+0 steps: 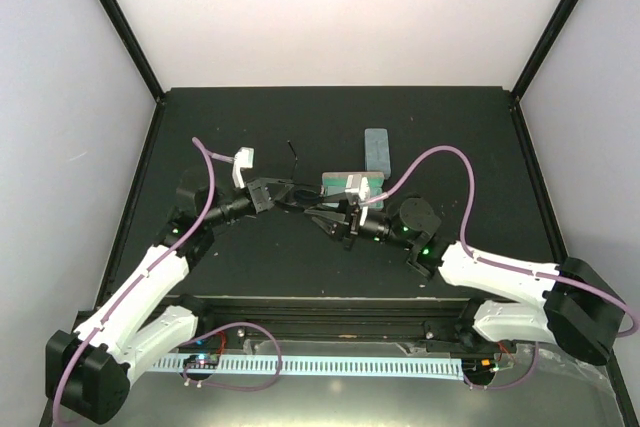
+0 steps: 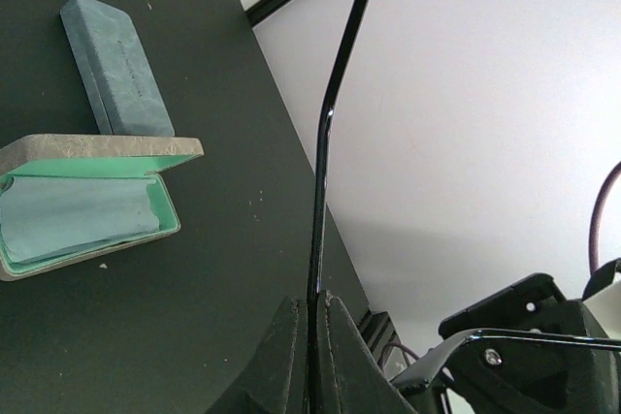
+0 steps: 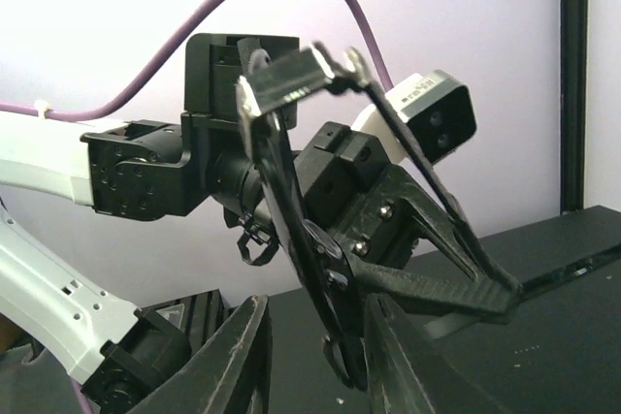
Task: Organize the sunglasses
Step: Fold the sunglasses.
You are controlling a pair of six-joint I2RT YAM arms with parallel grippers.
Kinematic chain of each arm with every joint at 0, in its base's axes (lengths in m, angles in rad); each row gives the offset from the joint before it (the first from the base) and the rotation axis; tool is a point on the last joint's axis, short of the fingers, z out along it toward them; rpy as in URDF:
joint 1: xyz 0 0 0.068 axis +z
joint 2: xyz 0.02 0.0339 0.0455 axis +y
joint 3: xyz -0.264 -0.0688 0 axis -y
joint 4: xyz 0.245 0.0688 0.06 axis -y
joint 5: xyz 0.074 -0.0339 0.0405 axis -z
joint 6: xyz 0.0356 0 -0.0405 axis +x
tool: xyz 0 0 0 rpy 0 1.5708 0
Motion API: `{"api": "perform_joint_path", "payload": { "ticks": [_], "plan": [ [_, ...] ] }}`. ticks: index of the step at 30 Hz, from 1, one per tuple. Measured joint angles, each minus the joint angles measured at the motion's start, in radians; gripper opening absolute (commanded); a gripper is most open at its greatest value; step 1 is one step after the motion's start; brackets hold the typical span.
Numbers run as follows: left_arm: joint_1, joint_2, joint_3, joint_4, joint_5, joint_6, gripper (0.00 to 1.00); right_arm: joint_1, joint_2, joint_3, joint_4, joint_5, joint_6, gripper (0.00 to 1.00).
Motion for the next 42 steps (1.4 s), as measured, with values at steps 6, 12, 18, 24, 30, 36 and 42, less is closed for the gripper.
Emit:
{"api": "perform_joint_path", "payload": {
  "ticks": [6, 12, 18, 24, 30, 36, 42],
  "plan": [
    [-0.005, -0.005, 0.000, 0.005, 0.008, -0.012, 0.01, 0.004, 0.019, 0.043, -0.020, -0.022, -0.027, 0.11],
    [-0.005, -0.024, 0.000, 0.005, 0.013, -0.011, 0.12, 0.008, 0.008, 0.044, -0.052, -0.031, -0.068, 0.01],
    [-0.005, -0.042, 0.018, -0.002, 0.023, 0.001, 0.28, 0.008, -0.059, 0.044, -0.132, -0.029, -0.156, 0.01],
    [-0.005, -0.044, 0.065, -0.009, 0.025, 0.029, 0.35, 0.008, -0.166, 0.044, -0.215, -0.029, -0.257, 0.01],
    [-0.005, -0.044, 0.115, -0.034, 0.022, 0.065, 0.36, 0.008, -0.248, 0.044, -0.273, -0.031, -0.354, 0.01],
    [-0.005, -0.034, 0.119, -0.057, 0.014, 0.079, 0.37, 0.008, -0.273, 0.044, -0.298, -0.039, -0.421, 0.01],
    [-0.005, 0.065, 0.133, -0.074, 0.050, 0.080, 0.41, 0.008, -0.271, 0.086, -0.388, -0.080, -0.485, 0.01]
  ]
}}
